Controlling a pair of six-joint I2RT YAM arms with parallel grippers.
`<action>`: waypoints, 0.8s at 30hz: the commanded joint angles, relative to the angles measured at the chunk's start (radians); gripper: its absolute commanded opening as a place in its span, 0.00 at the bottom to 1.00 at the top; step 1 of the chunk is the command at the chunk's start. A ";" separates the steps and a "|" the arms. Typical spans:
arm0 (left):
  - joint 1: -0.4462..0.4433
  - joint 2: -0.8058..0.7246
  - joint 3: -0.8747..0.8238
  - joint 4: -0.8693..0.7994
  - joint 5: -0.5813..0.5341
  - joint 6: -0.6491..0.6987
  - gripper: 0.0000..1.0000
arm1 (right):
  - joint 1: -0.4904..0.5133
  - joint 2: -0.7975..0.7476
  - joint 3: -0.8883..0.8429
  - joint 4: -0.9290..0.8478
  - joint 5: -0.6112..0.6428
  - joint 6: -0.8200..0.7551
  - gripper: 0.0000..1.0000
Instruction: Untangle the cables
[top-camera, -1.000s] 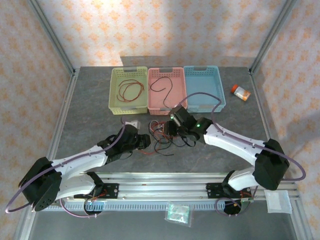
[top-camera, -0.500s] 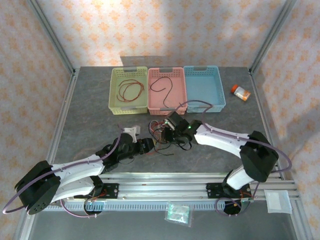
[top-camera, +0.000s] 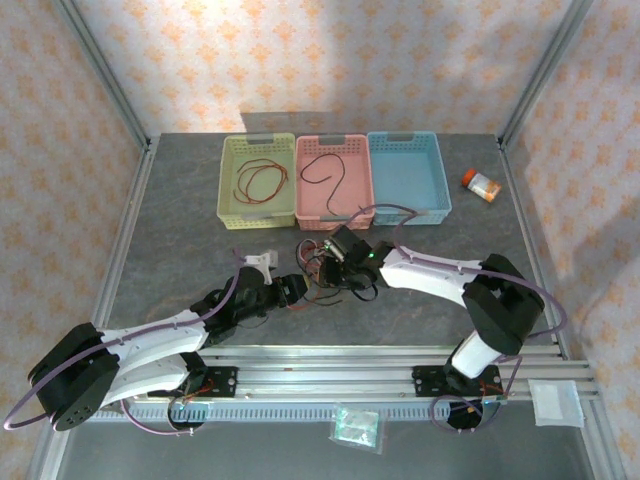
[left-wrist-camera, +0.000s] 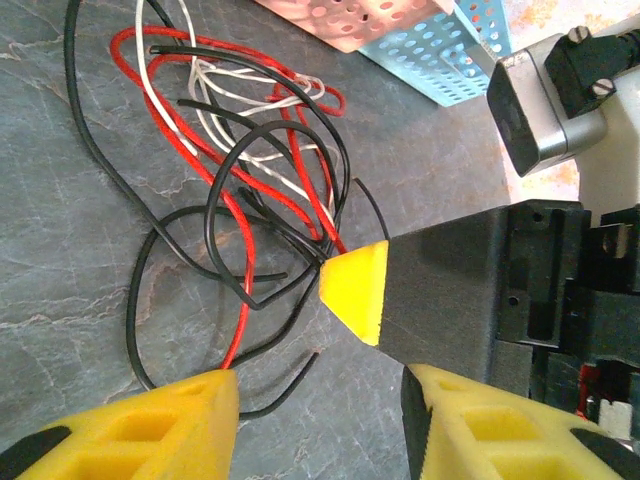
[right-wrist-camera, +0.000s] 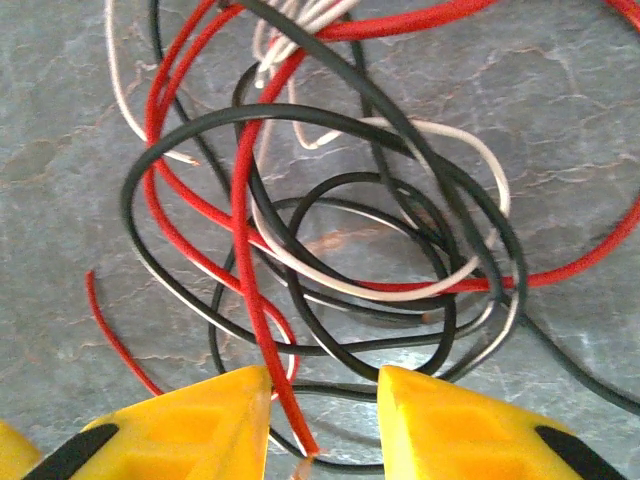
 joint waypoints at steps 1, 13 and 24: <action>-0.003 -0.002 0.005 0.025 -0.031 -0.007 0.48 | 0.007 -0.013 0.006 0.035 -0.010 -0.004 0.31; -0.001 0.024 0.032 0.001 -0.055 0.013 0.48 | 0.007 0.009 0.030 0.027 0.023 0.000 0.22; 0.007 0.069 0.130 -0.110 -0.197 -0.005 0.53 | 0.006 -0.115 0.021 0.038 0.041 -0.035 0.07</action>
